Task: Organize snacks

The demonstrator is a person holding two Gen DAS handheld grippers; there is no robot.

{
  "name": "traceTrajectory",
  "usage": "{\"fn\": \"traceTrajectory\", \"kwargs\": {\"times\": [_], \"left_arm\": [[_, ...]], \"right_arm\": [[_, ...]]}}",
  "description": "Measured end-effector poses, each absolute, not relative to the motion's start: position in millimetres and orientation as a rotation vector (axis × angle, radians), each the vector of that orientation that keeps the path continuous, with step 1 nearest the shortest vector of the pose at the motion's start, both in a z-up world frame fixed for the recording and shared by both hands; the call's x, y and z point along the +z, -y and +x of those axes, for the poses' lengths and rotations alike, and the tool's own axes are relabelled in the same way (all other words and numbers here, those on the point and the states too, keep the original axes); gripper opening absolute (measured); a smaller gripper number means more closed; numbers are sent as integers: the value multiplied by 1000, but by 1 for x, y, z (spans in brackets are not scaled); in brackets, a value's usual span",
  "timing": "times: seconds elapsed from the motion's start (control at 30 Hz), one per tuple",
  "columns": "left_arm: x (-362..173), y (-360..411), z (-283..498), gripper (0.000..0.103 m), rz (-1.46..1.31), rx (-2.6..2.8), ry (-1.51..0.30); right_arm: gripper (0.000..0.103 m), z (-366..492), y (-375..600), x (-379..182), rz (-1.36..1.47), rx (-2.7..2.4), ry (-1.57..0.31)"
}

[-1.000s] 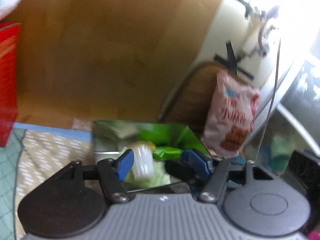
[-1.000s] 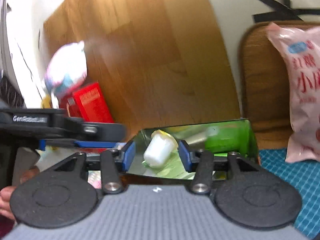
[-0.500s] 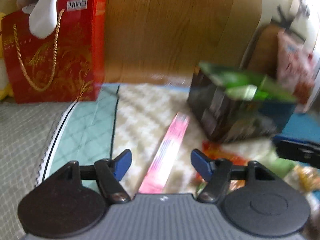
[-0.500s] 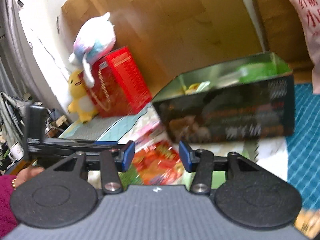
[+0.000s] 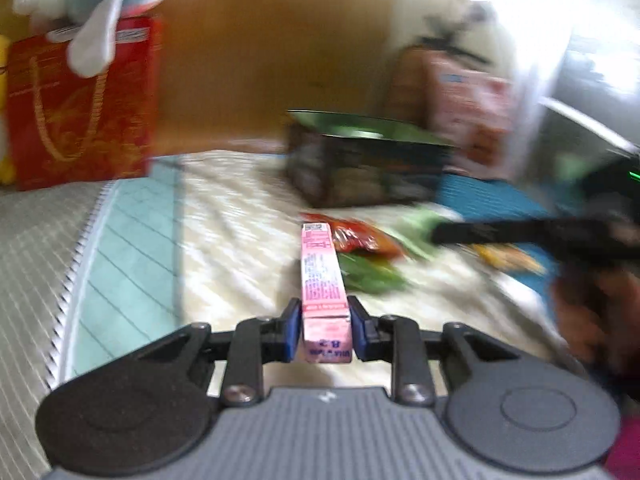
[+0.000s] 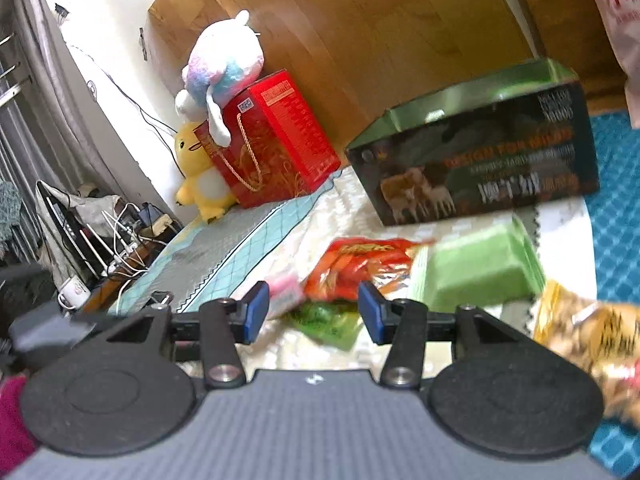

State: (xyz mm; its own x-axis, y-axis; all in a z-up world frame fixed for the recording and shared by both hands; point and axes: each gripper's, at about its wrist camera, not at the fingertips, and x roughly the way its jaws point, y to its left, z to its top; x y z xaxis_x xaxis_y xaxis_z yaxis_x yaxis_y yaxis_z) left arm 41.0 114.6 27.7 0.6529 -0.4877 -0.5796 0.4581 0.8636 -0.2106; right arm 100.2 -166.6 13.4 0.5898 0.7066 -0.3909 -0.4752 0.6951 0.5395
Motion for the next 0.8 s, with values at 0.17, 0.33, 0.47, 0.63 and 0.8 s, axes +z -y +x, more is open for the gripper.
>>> {"fn": "traceTrajectory", "kwargs": {"times": [0.17,0.33,0.47,0.63,0.8], "left_arm": [[17,-99,-2,24,-4,-754,-676],[4,-67,-10,27,149,-767,-692],[7,-69,16,53,112,-634,-715],[17,-80,16,86,68,-539,-680],[28,-110,14,86,-116,-562,-665]], "right_arm": [[53,98,166,3,439,736,-702],[54,81,161,0,380,783,-758],[54,58,171,3,354,841,-761],[54,29,186,8,261,879,-729],[58,19,171,14,105,873,-674]]}}
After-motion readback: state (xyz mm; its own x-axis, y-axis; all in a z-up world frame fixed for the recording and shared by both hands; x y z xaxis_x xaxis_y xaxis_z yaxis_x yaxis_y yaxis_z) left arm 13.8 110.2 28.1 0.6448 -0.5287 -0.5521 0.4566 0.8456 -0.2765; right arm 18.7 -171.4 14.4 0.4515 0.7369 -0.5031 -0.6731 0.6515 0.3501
